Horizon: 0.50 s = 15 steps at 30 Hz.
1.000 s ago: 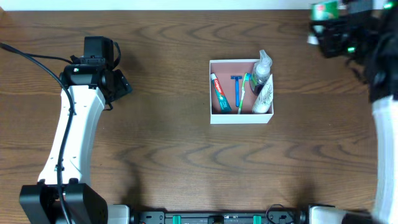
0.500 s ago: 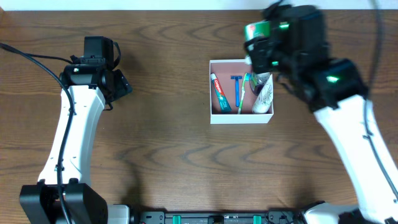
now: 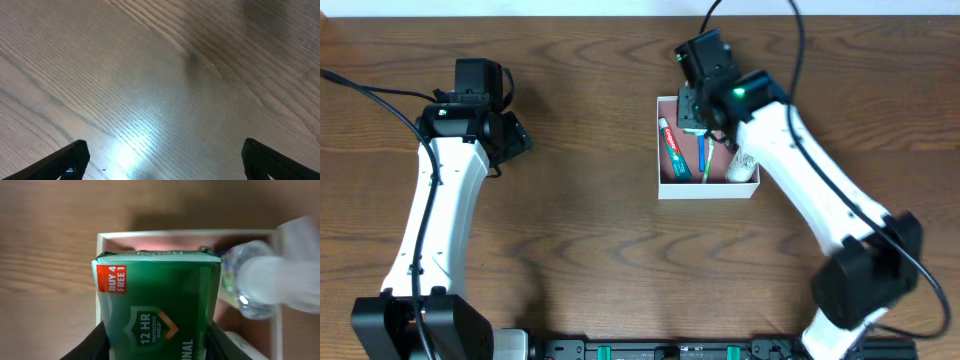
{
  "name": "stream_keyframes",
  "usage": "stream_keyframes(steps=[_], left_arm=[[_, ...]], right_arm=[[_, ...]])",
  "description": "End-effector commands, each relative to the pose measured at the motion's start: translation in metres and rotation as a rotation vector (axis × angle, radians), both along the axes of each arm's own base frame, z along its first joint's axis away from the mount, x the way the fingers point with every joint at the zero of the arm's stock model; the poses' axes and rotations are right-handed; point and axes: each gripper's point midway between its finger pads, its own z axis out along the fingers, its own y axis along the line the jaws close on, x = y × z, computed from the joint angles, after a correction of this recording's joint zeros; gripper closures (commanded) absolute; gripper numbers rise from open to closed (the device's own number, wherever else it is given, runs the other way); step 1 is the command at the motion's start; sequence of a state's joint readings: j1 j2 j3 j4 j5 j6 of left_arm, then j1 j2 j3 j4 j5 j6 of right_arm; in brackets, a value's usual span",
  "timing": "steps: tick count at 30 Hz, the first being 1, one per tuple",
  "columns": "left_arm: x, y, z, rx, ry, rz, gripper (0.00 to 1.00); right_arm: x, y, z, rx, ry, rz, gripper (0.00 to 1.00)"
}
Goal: Pack container
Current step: 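Lift the soap bar with the right gripper and carry it over the box, then lower the soap bar into the box beside the toothpaste and release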
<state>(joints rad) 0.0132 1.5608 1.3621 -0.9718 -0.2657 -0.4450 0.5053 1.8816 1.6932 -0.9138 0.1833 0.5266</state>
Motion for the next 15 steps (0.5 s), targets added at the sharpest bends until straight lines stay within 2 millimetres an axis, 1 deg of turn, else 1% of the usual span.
stream_keyframes(steps=[1,8,11,15], left_arm=[[-0.003,0.003,-0.003,0.011,0.014,0.01,0.02],[-0.002,0.003,-0.003,0.011,0.013,0.01,0.02],[-0.003,0.003,-0.003,0.011,0.014,0.01,0.02],[-0.002,0.003,-0.003,0.011,0.013,0.01,0.02]], right_arm=[[0.004,0.002,-0.018,-0.017,0.024,-0.049,0.76],[0.005,0.003,-0.056,-0.061,0.096,-0.048,0.76],[0.004,0.003,-0.068,-0.072,0.121,-0.047,0.76],[0.004,0.004,-0.079,-0.081,0.141,-0.044,0.76]])
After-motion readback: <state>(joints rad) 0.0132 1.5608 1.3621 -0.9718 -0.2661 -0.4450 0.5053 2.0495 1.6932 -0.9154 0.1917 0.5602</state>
